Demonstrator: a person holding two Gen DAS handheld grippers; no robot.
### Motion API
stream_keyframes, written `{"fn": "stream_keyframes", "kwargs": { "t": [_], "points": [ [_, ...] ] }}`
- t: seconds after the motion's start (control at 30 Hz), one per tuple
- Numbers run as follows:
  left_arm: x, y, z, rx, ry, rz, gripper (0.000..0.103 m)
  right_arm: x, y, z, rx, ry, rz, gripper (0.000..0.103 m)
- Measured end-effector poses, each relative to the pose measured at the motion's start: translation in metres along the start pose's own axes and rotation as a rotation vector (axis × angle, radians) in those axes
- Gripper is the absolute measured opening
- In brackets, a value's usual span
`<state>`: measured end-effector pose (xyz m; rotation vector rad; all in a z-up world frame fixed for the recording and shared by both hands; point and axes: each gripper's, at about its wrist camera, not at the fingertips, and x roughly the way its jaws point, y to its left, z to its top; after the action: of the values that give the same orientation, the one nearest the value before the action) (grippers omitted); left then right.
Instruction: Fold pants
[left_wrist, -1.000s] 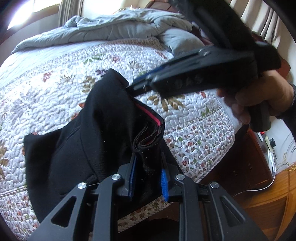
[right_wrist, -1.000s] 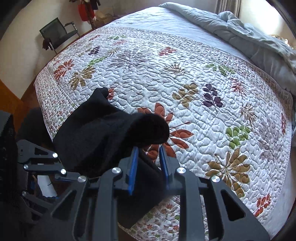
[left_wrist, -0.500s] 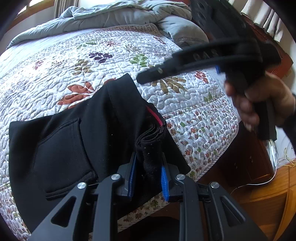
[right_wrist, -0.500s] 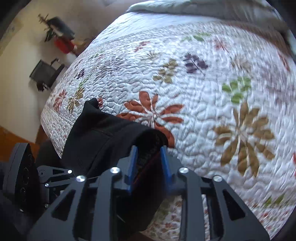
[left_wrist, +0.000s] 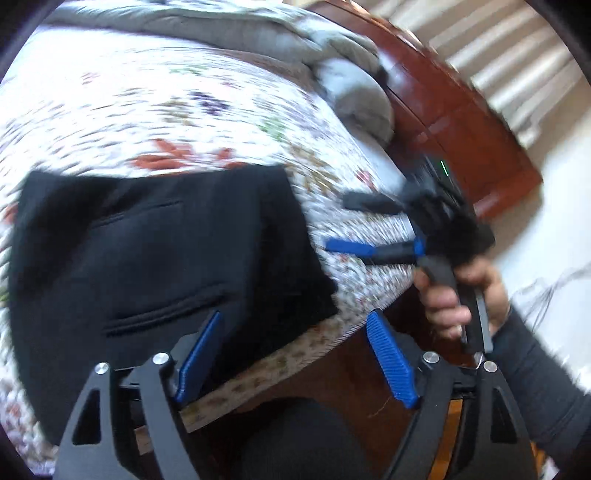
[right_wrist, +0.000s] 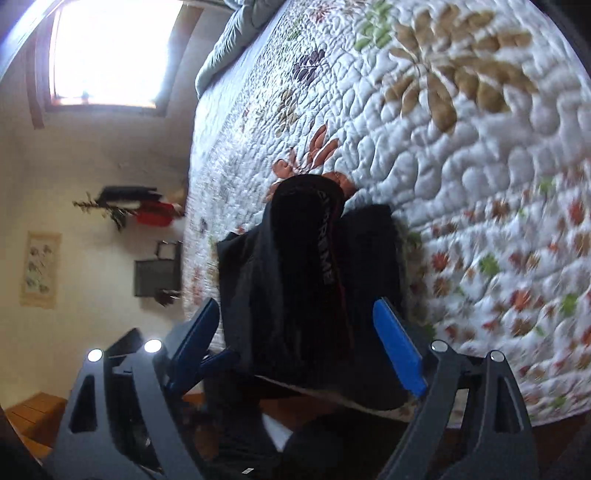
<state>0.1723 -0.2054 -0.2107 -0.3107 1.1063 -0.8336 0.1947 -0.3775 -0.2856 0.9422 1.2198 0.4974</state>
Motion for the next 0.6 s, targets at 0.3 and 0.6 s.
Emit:
{"fn": "stream_keyframes", "kwargs": {
  "t": [0.3,0.6],
  "points": [
    [-0.077,0.107,-0.018,-0.238,-0.115,0.118,0.080,0.026,0.015,-0.005,-0.057,0.055,-0.092,0.085],
    [-0.083,0.141,-0.041,-0.317,-0.114,0.151,0.080,0.060,0.026,0.005,-0.118,0.141,-0.131,0.056]
  ]
}}
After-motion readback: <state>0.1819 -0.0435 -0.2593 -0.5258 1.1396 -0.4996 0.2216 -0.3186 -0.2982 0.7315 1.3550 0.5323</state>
